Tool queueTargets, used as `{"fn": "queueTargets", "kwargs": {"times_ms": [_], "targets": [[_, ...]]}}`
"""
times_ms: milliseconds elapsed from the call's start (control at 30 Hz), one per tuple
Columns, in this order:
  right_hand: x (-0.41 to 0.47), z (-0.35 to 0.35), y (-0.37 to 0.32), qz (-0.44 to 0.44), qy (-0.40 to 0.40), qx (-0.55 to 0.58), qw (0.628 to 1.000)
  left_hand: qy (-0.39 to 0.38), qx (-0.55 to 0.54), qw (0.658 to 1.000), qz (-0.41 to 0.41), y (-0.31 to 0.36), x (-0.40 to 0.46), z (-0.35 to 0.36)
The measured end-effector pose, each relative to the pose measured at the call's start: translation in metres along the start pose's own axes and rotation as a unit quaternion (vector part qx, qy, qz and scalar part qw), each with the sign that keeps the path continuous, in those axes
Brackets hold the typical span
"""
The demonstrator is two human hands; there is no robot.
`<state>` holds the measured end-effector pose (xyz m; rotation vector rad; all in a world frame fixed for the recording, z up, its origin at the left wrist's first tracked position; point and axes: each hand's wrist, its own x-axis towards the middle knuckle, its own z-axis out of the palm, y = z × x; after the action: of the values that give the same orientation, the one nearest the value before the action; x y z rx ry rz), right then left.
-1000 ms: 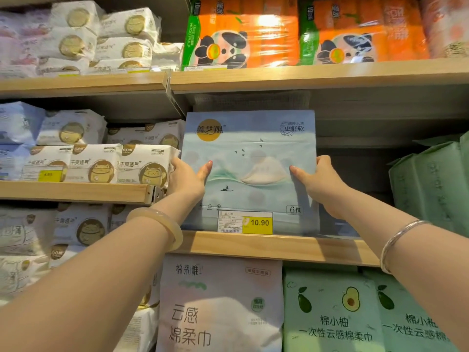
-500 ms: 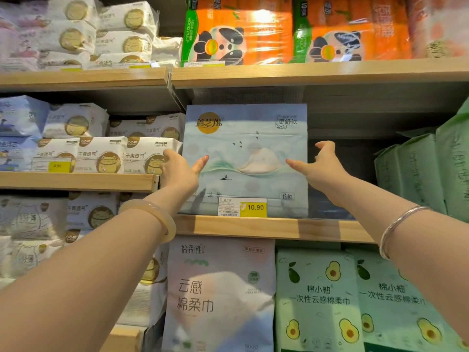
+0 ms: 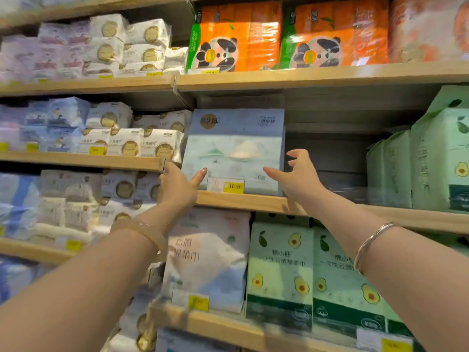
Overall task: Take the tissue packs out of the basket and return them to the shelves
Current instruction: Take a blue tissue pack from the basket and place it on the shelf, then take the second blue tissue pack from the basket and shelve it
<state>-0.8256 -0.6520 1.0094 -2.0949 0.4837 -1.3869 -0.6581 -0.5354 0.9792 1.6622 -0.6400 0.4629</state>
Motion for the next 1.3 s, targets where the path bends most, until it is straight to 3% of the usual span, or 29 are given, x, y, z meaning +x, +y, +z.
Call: {"fn": "queueTargets", "kwargs": {"times_ms": [267,400,567,767,900,1000,1133,1300], "targets": [[-0.068,0.022,0.029,0.023,-0.121,0.053,0.991,-0.015,0.038,0.995,-0.091,-0.043,-0.076,0.001],[-0.101,0.062,0.061,0.076,-0.162,0.072,0.981,-0.030,0.061,0.987,-0.146,-0.088,-0.110,0.009],[-0.170,0.143,0.133,0.165,-0.205,0.061,0.963,-0.066,0.097,0.968,-0.221,-0.186,-0.167,0.020],[-0.280,0.208,0.232,0.290,-0.281,0.013,0.915,-0.189,0.128,0.928,-0.296,-0.315,-0.249,0.035],[-0.367,0.230,0.316,0.415,-0.334,-0.051,0.845,-0.254,0.144,0.879,-0.378,-0.387,-0.319,0.048],[-0.441,0.240,0.380,0.480,-0.353,-0.081,0.799,-0.311,0.169,0.820,-0.450,-0.443,-0.378,0.062],[-0.544,0.245,0.454,0.570,-0.394,-0.121,0.711,-0.313,0.202,0.795,-0.479,-0.519,-0.471,0.070],[-0.662,0.240,0.524,0.654,-0.415,-0.163,0.611,-0.395,0.254,0.696,-0.543,-0.592,-0.572,0.079]]}}
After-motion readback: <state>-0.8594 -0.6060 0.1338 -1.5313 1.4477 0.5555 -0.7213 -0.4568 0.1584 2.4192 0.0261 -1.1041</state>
